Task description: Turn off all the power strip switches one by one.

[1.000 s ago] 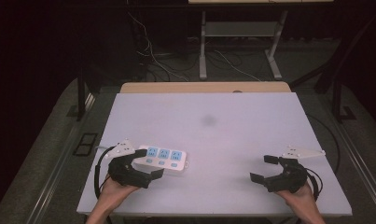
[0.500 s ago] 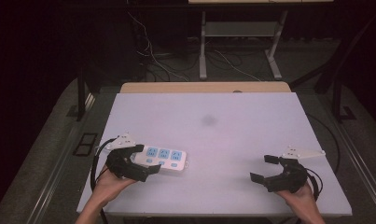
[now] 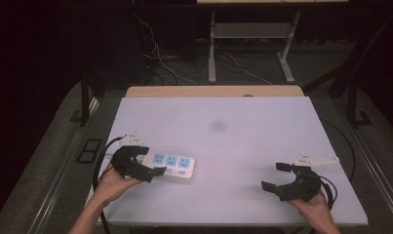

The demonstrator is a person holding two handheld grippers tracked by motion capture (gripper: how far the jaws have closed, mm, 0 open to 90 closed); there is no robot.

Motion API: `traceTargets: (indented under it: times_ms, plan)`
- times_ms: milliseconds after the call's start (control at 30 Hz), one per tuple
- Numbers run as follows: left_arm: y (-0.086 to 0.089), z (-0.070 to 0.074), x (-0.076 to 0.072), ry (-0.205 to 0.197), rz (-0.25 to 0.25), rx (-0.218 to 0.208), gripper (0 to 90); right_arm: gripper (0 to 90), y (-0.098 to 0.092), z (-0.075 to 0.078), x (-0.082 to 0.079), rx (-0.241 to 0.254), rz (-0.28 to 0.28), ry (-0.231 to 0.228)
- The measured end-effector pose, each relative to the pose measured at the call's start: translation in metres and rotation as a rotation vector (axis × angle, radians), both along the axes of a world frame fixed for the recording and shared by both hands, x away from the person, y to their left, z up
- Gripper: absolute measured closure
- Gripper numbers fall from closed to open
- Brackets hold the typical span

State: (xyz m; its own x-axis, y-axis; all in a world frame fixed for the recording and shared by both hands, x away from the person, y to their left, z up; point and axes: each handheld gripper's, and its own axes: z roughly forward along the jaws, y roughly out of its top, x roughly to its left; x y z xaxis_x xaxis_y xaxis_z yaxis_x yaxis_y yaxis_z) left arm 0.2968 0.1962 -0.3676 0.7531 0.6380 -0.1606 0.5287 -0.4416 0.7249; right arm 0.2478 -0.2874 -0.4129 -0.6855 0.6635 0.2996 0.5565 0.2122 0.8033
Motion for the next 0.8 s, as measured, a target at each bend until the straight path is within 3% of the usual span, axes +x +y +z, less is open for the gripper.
traceTargets:
  times_ms: [333,600,800]
  plan:
    - [0.009,-0.002,0.011,0.028,0.001,0.032,4.0,0.3,0.000,0.000,-0.001,-0.008,0.001,-0.002]
    - [0.010,-0.004,0.017,0.044,-0.012,0.073,22.1,0.3,0.000,-0.001,0.000,-0.018,-0.001,-0.001]
    - [0.009,-0.006,0.020,0.057,-0.036,0.076,33.6,0.3,0.001,-0.002,0.000,-0.024,0.004,0.001]
